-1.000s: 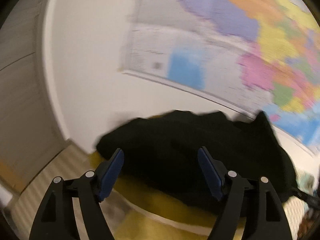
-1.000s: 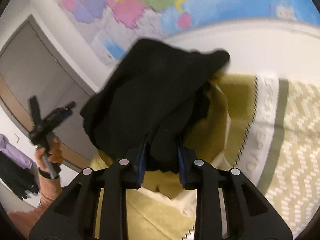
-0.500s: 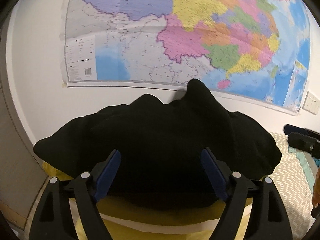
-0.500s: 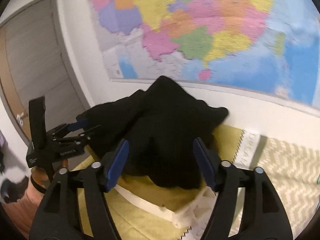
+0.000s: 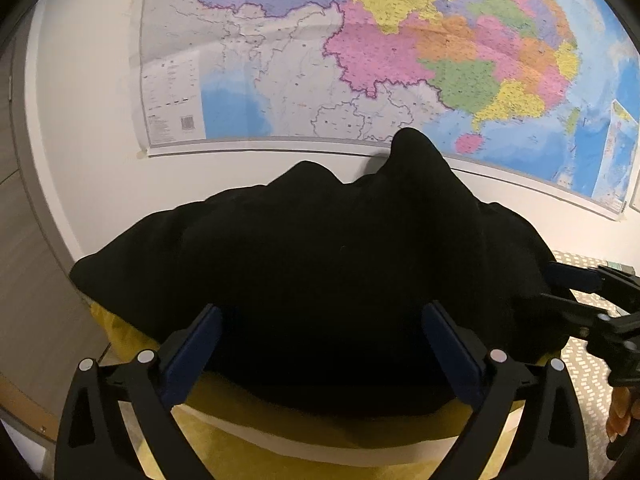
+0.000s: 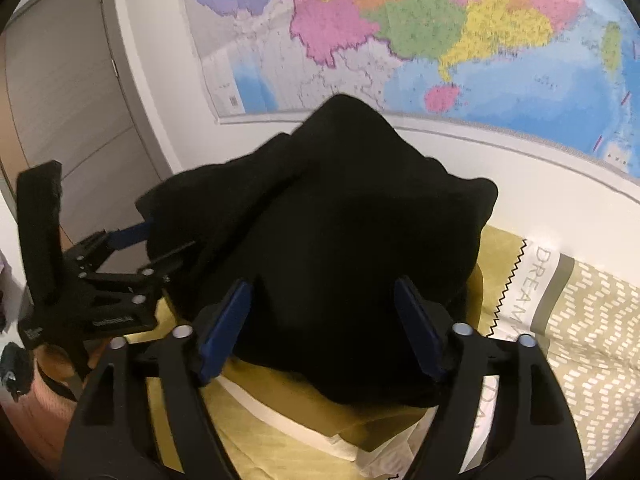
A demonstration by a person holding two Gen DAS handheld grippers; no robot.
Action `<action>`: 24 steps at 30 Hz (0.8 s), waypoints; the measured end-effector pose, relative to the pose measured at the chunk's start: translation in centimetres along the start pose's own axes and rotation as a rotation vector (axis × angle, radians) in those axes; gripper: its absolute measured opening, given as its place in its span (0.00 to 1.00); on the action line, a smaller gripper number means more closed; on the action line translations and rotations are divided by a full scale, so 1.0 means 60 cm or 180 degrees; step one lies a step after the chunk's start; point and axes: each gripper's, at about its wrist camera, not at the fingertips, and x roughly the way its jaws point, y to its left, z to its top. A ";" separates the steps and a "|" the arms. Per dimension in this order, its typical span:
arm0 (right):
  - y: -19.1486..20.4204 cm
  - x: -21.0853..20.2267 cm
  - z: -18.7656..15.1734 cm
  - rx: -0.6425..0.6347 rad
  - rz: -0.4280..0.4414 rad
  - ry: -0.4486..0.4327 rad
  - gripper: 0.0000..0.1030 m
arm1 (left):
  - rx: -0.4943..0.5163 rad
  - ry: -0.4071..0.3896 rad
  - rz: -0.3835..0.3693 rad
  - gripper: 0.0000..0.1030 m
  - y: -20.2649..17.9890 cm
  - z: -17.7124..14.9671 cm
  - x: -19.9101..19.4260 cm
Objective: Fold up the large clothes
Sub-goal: 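Lower the black jacket onto the mustard folded clothes and open both grippers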
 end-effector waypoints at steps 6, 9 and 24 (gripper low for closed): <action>0.018 -0.036 -0.016 -0.0092 0.0000 -0.0134 0.84 | -0.0023 -0.0090 0.0171 0.93 -0.013 -0.011 -0.040; 0.024 -0.052 -0.026 -0.0100 -0.0022 -0.0212 0.91 | -0.0089 -0.0096 0.0177 0.93 -0.018 -0.021 -0.058; 0.039 -0.094 -0.064 -0.0096 -0.0094 -0.0258 0.94 | -0.0108 -0.0151 0.0282 0.93 -0.067 -0.053 -0.127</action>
